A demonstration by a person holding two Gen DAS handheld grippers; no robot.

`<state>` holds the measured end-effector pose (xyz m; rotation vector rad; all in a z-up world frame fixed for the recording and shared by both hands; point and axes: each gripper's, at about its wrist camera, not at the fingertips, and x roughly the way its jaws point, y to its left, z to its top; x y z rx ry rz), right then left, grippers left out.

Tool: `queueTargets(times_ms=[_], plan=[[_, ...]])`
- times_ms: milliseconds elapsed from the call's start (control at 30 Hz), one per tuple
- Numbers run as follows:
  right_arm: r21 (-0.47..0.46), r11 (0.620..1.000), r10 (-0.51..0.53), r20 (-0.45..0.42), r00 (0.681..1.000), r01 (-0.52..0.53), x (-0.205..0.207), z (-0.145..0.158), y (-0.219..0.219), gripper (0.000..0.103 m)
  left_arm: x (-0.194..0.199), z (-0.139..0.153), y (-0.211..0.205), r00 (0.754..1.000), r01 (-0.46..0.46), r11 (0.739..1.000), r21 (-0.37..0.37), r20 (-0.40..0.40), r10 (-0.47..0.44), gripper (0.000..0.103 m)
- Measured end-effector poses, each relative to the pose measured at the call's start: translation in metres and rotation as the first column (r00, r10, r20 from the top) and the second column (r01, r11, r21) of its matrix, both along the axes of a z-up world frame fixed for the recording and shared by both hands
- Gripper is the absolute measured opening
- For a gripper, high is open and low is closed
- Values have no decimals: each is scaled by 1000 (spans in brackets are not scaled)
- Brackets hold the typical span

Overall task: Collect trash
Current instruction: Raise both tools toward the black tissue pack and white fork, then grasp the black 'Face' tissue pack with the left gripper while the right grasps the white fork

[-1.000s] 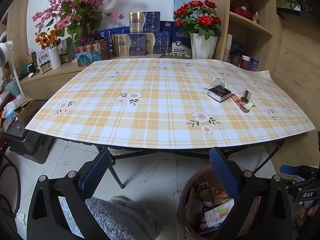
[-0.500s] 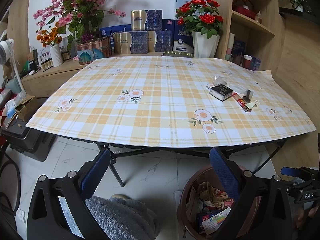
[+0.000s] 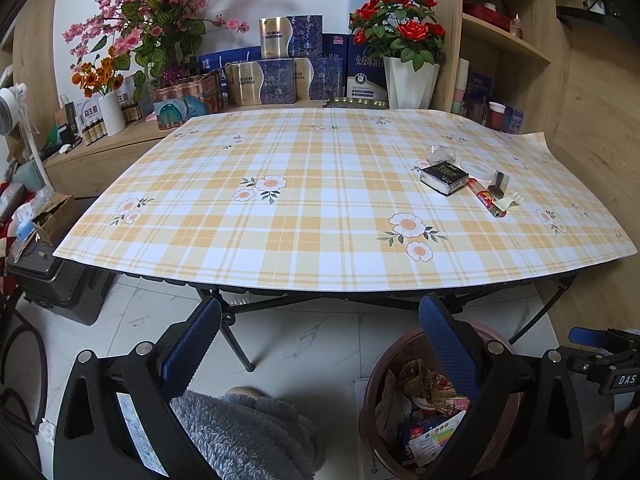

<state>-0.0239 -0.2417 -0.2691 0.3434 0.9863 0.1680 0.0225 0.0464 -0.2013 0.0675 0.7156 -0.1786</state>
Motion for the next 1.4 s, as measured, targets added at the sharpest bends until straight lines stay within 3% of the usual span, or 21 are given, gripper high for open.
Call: queueTargets(times_ms=[167, 333, 433, 600, 833, 900, 1000, 1067, 1200, 1367, 1400], plan=[[-4, 1000, -22, 10, 1000, 22, -2, 3, -4, 97, 6, -6, -5, 999, 6, 1000, 22, -39, -5, 97], [11, 997, -83, 28, 996, 83, -2, 12, -17, 97, 11, 1, -3, 999, 23, 999, -36, -43, -24, 97], [37, 990, -137, 35, 990, 135, 0, 20, -31, 97, 20, 9, -7, 996, 73, 995, -74, -46, -76, 97], [48, 974, -221, 31, 975, 219, 12, 33, -59, 97, 49, 23, -40, 979, 185, 982, -39, -83, -187, 97], [62, 958, -286, 101, 953, 281, 30, 53, -95, 97, 128, 34, -109, 920, 339, 933, -125, -165, -356, 97], [79, 952, -301, 89, 950, 294, 35, 52, -105, 97, 147, 31, -132, 898, 390, 915, -102, -179, -403, 97], [73, 948, -314, 62, 948, 309, 40, 48, -114, 97, 168, 21, -161, 880, 439, 898, -27, -186, -436, 97], [77, 948, -313, 42, 949, 309, 41, 43, -118, 97, 182, 14, -174, 871, 454, 891, -20, -199, -449, 96], [-13, 941, -338, 30, 941, 338, 42, 40, -121, 97, 209, -2, -193, 856, 468, 884, -19, -238, -459, 83], [-8, 938, -347, 17, 938, 347, 48, 38, -128, 97, 224, -21, -209, 830, 495, 869, -8, -291, -475, 72], [-11, 935, -355, 22, 935, 355, 49, 39, -129, 97, 225, -23, -209, 828, 497, 868, -4, -295, -476, 64]])
